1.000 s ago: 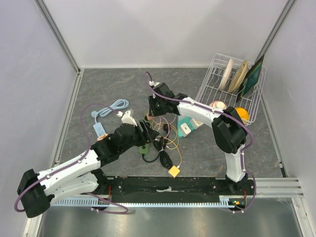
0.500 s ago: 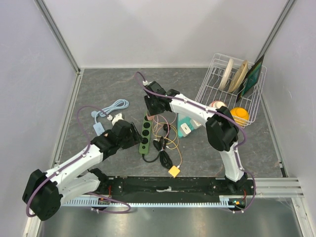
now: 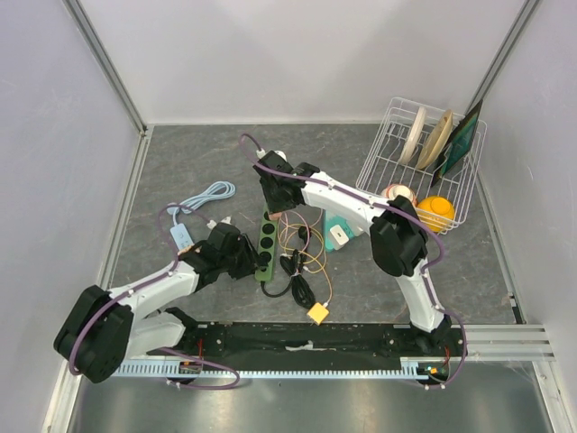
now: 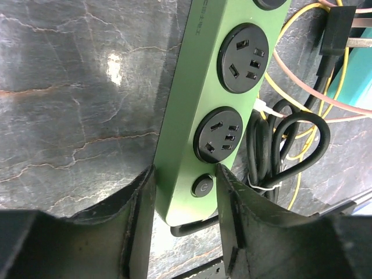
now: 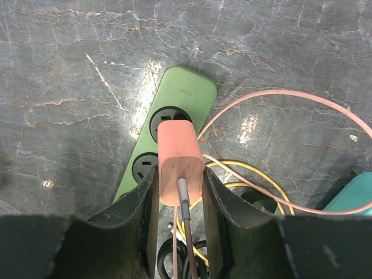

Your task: Insert the plug

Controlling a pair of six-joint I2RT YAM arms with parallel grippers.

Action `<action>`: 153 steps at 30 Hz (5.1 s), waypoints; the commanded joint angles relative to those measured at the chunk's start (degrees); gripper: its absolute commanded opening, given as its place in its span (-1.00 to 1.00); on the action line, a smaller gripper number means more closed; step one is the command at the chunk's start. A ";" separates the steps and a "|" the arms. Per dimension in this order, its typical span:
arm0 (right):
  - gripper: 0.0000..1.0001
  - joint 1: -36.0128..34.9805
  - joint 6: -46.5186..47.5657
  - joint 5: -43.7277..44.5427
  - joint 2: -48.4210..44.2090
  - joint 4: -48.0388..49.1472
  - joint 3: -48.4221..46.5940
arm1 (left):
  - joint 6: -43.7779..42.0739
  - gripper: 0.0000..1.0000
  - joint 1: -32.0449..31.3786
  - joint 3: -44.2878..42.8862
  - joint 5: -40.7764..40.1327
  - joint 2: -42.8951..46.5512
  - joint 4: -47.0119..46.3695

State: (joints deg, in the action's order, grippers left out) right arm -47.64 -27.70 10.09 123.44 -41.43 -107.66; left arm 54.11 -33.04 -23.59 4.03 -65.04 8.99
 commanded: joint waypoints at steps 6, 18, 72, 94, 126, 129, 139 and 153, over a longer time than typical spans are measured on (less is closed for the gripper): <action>-1.00 0.18 0.28 5.73 3.21 -8.49 -6.15 | 8.03 -0.25 -1.68 1.80 11.70 -3.78 -12.94; -1.00 1.14 3.53 4.77 7.60 -14.82 -12.40 | 13.74 -0.27 -7.38 1.89 11.53 -6.51 -20.14; -1.00 -1.14 7.31 7.49 8.49 -1.11 5.52 | 17.08 -0.23 -10.56 10.50 -10.01 9.49 -18.40; -1.00 -2.20 8.89 6.88 1.72 11.45 25.55 | 16.12 -0.23 -10.47 8.74 -11.59 10.54 -15.32; -1.00 -3.17 7.84 -5.51 11.13 9.52 33.03 | 17.70 -0.24 -10.03 6.81 -12.99 17.05 -6.53; -1.00 -2.46 7.14 -6.13 9.03 11.27 35.84 | 17.70 -0.24 -10.03 6.37 -12.56 16.52 -6.36; -0.30 -1.84 6.96 -5.87 2.69 14.71 39.28 | 17.44 -0.19 -9.94 6.28 -12.56 16.52 -5.92; 0.84 -2.11 8.10 1.95 -9.26 10.07 22.24 | 15.94 -0.05 -9.85 6.28 -16.16 23.81 -2.49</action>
State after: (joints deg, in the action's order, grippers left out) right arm -50.02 -21.89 8.84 115.35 -20.67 -79.75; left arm 71.50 -43.13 -15.38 -7.73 -44.31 4.89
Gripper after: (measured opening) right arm 0.885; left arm 0.471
